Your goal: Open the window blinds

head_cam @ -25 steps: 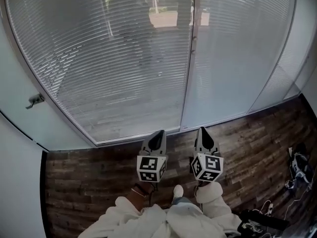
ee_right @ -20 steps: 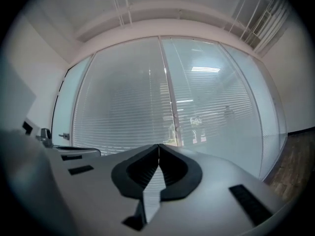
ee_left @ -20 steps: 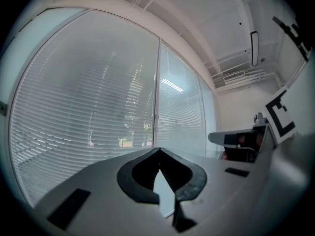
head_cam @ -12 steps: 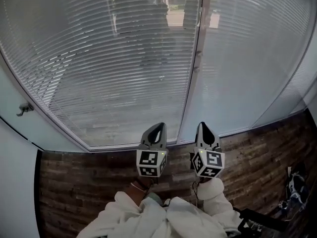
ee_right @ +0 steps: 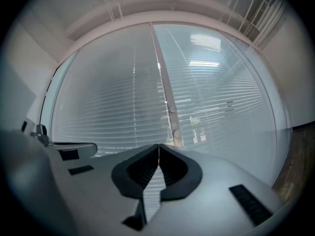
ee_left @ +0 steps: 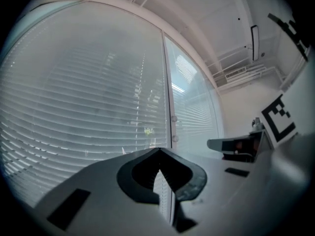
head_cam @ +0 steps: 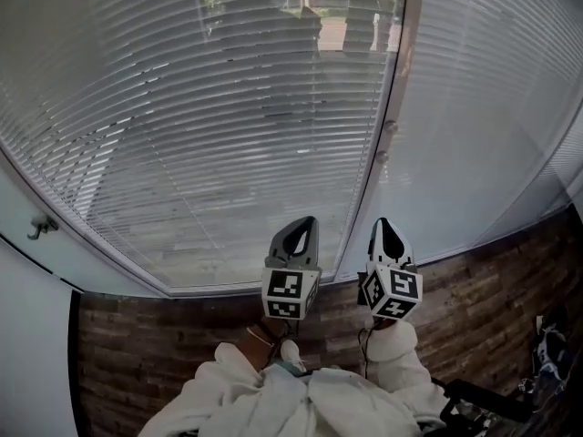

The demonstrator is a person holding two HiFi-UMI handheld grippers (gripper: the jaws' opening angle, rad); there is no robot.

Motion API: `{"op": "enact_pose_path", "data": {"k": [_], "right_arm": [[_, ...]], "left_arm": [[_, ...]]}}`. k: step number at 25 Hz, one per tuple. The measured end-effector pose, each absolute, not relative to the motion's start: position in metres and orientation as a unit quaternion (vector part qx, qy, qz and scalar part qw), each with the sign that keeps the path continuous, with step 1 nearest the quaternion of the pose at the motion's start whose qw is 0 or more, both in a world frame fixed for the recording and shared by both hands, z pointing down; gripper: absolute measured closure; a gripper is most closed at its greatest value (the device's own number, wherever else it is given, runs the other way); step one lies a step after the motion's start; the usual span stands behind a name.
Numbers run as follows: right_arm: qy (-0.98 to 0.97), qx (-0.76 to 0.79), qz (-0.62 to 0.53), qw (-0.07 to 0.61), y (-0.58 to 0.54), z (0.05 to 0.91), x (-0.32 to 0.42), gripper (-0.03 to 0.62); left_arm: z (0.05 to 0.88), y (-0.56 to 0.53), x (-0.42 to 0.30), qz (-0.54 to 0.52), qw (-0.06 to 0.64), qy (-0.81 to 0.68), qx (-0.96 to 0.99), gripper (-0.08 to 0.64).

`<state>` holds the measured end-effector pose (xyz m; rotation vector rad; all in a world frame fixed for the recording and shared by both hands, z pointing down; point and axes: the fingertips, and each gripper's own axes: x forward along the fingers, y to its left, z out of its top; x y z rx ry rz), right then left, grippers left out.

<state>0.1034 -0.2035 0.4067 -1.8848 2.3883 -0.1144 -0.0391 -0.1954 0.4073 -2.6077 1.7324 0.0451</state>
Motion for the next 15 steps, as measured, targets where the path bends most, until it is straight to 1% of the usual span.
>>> {"op": "enact_pose_path", "data": {"k": [6, 10, 11, 12, 13, 15], "right_arm": [[0.774, -0.631, -0.024, 0.056, -0.255, 0.389, 0.088, 0.578], [0.772, -0.632, -0.016, 0.067, -0.287, 0.366, 0.093, 0.577], [0.772, -0.631, -0.015, 0.073, -0.295, 0.356, 0.096, 0.562], [0.772, -0.630, -0.017, 0.076, -0.304, 0.347, 0.100, 0.498], [0.773, -0.629, -0.022, 0.076, -0.313, 0.339, 0.104, 0.457], [0.772, -0.631, -0.029, 0.063, -0.332, 0.328, 0.111, 0.457]], "left_arm": [[0.390, -0.247, -0.065, 0.025, 0.016, 0.543, -0.839, 0.560], [0.389, -0.269, -0.073, 0.040, 0.007, 0.550, -0.834, 0.560], [0.390, -0.272, -0.072, 0.042, 0.005, 0.550, -0.834, 0.560], [0.392, -0.275, -0.071, 0.042, 0.003, 0.549, -0.835, 0.560], [0.394, -0.278, -0.069, 0.042, 0.000, 0.548, -0.835, 0.560], [0.396, -0.281, -0.063, 0.040, -0.005, 0.545, -0.837, 0.560]]}}
